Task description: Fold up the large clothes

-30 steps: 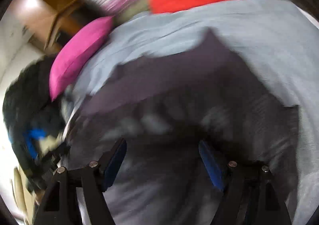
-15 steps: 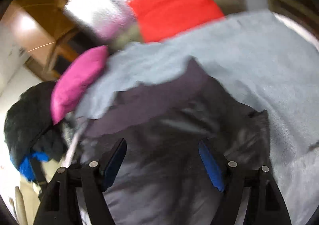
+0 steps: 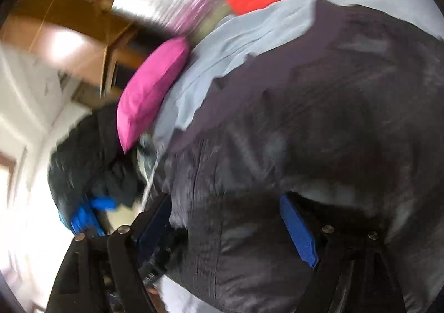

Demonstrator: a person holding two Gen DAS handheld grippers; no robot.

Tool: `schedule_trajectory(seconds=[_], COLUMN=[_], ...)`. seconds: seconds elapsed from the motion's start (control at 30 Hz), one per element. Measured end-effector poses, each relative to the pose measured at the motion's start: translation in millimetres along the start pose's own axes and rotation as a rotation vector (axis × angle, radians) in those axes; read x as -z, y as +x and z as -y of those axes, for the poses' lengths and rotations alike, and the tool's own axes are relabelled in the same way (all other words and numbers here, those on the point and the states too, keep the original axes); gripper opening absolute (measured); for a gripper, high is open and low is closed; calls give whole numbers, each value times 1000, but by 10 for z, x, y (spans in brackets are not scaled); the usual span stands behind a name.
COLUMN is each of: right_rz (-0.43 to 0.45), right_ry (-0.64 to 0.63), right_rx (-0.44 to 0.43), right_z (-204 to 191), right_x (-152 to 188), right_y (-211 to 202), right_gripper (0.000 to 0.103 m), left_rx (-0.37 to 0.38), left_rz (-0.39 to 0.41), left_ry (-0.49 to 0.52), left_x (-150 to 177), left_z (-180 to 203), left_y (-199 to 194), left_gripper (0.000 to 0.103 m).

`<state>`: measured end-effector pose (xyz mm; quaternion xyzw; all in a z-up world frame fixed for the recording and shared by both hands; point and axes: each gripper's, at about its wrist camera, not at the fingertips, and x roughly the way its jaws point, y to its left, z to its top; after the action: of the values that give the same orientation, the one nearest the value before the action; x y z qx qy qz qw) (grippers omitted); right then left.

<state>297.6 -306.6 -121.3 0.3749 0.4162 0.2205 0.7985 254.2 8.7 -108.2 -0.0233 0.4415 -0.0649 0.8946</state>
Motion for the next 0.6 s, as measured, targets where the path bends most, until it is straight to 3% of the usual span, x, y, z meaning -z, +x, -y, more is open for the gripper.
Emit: schedule_trajectory(seconds=[0.13,0.3,0.4,0.47,0.53,0.6], right_rz=[58,77,38,13,-10,-32], right_ry=[-15,62,-10,-16,-4,38], right_rx=[87,106,4,-43,-52,-4], right_z=[63,36,-272,-390,-392,-239], right_x=[-89,-192,-214,-246,-301,-363], right_y=[-164,-197,-76,85,262,411], right_gripper=[83,85,85,85,85,84], left_rx=[-4,-18,39,37,5,18], left_rz=[-4,-7,33,30,-4,-18], left_ry=[0,-17,-62,-60,-69,-68], left_x=[-41,-94,-119,-143,-133,-115], left_z=[-82,-55,-108,-117,-171,-212], left_y=[94,15,-134,-107,14,83], left_gripper=[68,68,68,68,68,68])
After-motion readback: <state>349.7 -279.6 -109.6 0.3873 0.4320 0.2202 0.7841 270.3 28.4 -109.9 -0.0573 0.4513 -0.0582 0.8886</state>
